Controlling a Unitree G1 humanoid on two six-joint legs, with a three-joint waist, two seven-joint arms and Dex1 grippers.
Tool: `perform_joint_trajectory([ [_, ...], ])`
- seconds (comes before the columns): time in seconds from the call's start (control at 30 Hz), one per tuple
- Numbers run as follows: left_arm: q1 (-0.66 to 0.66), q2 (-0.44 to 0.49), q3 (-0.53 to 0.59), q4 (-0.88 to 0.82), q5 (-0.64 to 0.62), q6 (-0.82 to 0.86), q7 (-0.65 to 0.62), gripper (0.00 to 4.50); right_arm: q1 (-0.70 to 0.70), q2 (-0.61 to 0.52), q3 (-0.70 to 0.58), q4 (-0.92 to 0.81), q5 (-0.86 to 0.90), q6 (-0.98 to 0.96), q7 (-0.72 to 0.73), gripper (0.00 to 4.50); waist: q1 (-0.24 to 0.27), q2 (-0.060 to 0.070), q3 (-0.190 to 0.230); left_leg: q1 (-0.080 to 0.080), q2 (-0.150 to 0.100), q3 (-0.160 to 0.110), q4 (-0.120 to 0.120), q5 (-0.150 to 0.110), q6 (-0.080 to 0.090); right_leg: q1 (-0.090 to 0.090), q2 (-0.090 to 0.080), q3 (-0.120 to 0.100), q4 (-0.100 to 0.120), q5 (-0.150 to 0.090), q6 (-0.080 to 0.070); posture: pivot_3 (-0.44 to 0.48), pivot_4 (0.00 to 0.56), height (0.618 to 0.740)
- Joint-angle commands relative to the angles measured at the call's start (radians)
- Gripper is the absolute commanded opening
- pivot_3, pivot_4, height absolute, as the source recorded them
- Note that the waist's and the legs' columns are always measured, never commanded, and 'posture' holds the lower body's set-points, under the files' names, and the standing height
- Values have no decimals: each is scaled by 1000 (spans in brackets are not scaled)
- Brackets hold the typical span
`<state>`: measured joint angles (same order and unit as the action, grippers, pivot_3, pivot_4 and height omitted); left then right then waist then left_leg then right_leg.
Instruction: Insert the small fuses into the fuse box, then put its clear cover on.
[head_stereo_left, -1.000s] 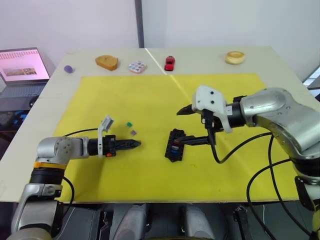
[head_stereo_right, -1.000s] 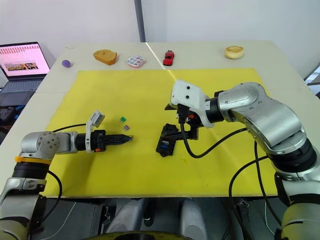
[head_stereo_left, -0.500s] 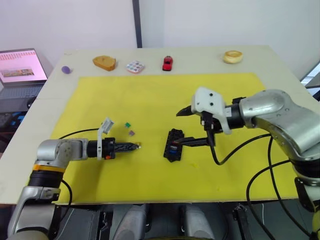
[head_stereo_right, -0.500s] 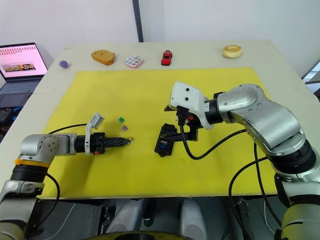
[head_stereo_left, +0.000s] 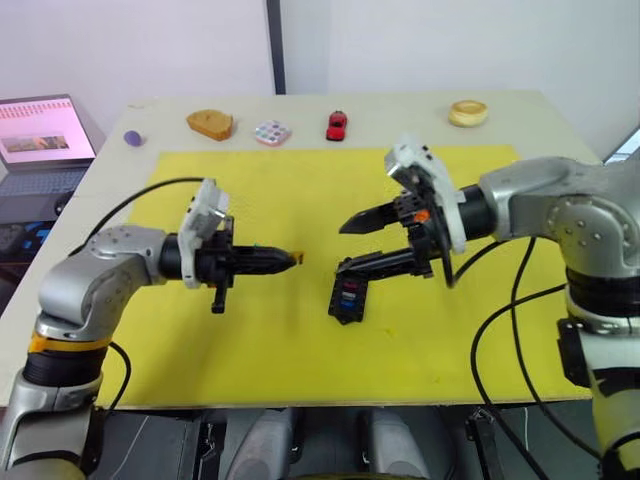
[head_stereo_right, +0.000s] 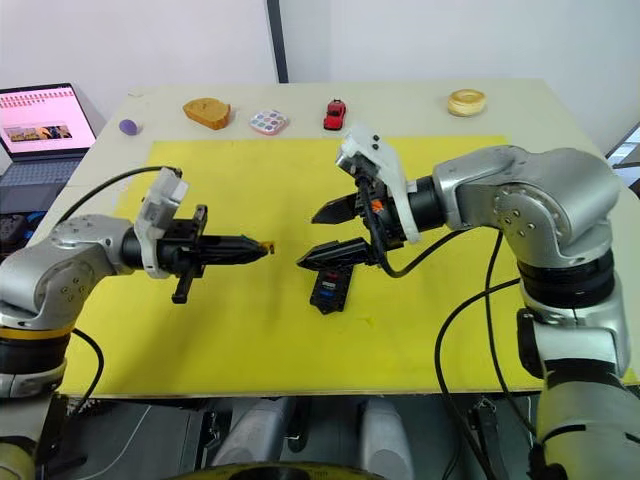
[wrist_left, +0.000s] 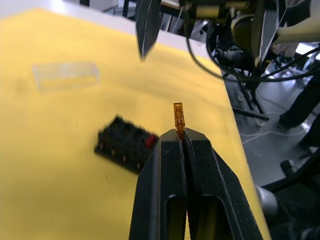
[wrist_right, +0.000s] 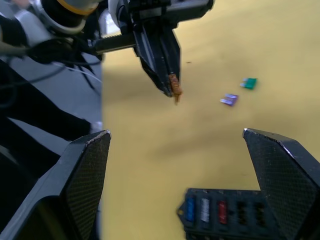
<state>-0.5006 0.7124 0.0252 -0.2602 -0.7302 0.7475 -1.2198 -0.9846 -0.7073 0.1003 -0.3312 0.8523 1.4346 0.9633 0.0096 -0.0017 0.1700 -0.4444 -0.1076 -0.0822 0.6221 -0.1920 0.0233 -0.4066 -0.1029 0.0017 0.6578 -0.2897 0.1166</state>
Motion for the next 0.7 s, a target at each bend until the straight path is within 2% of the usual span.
perform_joint_trajectory([
  [0.03,-23,-3,-3,-34,-6,-28,-2,50,-30,21,-16,-1,21,15,-32,4500,-1,0,0,0,0,0,0,0,0,0,0,0,0,0,0,0,150,740],
  [0.13,-28,-5,-12,-47,-6,-36,1,0,-35,68,-19,6,37,33,-64,3582,-3,0,0,0,0,0,0,0,0,0,0,0,0,0,0,0,150,740],
  [0.2,-31,-6,-15,-43,-5,-40,1,0,-36,80,-9,4,33,29,-79,2621,-5,0,0,0,0,0,0,0,0,0,0,0,0,0,0,0,150,740],
  [0.43,-35,-8,-26,-39,-1,-55,4,0,-45,112,1,13,43,24,-102,2621,-5,0,0,0,0,0,0,0,0,0,1,0,0,0,0,0,150,740],
  [0.7,-33,-13,-28,-39,2,-56,20,0,-38,99,32,-5,41,7,-92,2621,-6,0,0,0,0,0,0,0,0,0,1,0,0,0,0,0,150,740],
])
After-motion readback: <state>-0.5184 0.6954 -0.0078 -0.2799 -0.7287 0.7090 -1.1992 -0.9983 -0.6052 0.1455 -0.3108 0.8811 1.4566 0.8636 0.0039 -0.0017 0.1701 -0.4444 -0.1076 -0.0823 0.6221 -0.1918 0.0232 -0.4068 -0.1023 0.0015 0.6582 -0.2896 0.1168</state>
